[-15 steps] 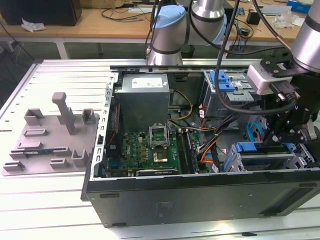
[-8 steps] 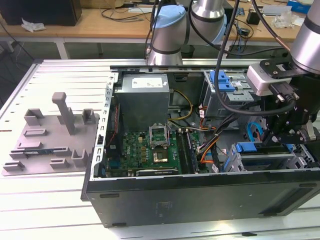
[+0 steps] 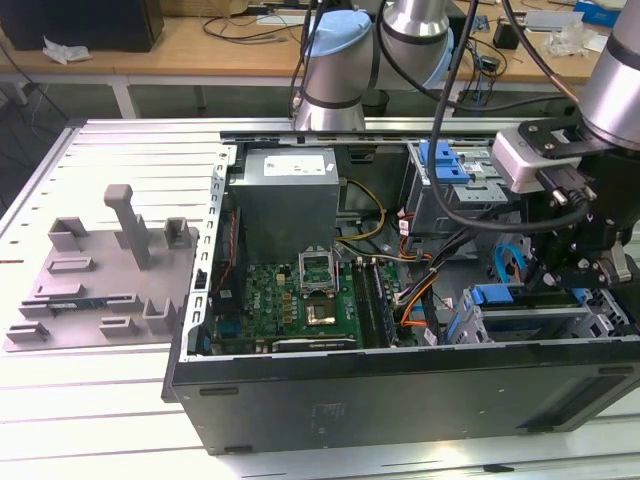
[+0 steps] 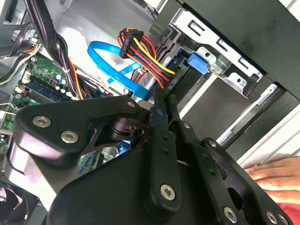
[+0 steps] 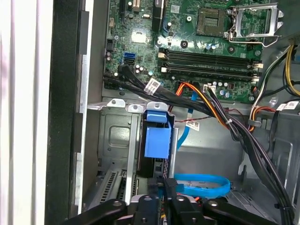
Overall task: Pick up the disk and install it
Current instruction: 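Insert the second disk wire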
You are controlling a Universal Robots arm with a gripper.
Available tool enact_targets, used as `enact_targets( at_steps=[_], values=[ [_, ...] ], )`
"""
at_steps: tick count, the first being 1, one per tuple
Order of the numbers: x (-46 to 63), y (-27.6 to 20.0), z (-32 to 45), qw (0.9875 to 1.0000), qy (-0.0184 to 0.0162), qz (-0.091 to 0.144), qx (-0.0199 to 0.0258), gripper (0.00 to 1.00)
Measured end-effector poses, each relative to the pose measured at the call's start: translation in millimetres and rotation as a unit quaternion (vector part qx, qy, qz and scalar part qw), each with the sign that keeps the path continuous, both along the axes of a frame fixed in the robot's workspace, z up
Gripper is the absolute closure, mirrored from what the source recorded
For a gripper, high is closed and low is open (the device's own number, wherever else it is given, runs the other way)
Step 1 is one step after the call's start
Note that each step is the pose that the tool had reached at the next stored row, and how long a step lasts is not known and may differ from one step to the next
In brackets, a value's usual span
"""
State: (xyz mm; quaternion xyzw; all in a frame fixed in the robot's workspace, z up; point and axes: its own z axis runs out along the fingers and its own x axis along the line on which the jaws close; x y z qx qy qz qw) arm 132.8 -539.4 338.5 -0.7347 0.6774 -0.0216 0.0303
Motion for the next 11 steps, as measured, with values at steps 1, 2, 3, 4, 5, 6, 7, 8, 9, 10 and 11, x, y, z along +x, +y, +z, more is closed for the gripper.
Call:
enact_targets(
  at_steps=[1, 2, 3, 4, 5, 6, 7, 8, 9, 10, 11],
  values=[
    [-0.3, 0.0, 0.1, 1.0000, 0.0000, 0.000, -0.0001, 0.77],
    [-0.4, 0.0, 0.3, 1.0000, 0.0000, 0.000, -0.0003, 0.77],
    [-0.4, 0.0, 0.4, 1.0000, 0.0000, 0.000, -0.0004, 0.77],
    [-0.6, 0.0, 0.4, 1.0000, 0.0000, 0.000, -0.0004, 0.70],
    [-0.7, 0.0, 0.5, 1.0000, 0.0000, 0.000, -0.0004, 0.70],
    [-0.8, 0.1, 1.9, 1.0000, 0.0000, 0.000, -0.0004, 0.70],
    [-0.8, 0.1, 3.5, 1.0000, 0.0000, 0.000, -0.0004, 0.70],
    [-0.8, 0.0, 6.3, 1.0000, 0.0000, 0.000, -0.0005, 0.70],
    [-0.9, 0.1, 10.1, 1.0000, -0.0001, 0.000, -0.0004, 0.70],
    [-0.9, 0.1, 13.6, 1.0000, -0.0001, 0.000, -0.0004, 0.70],
    [-1.1, 0.1, 20.4, 1.0000, -0.0002, 0.000, -0.0004, 0.70]
  ],
)
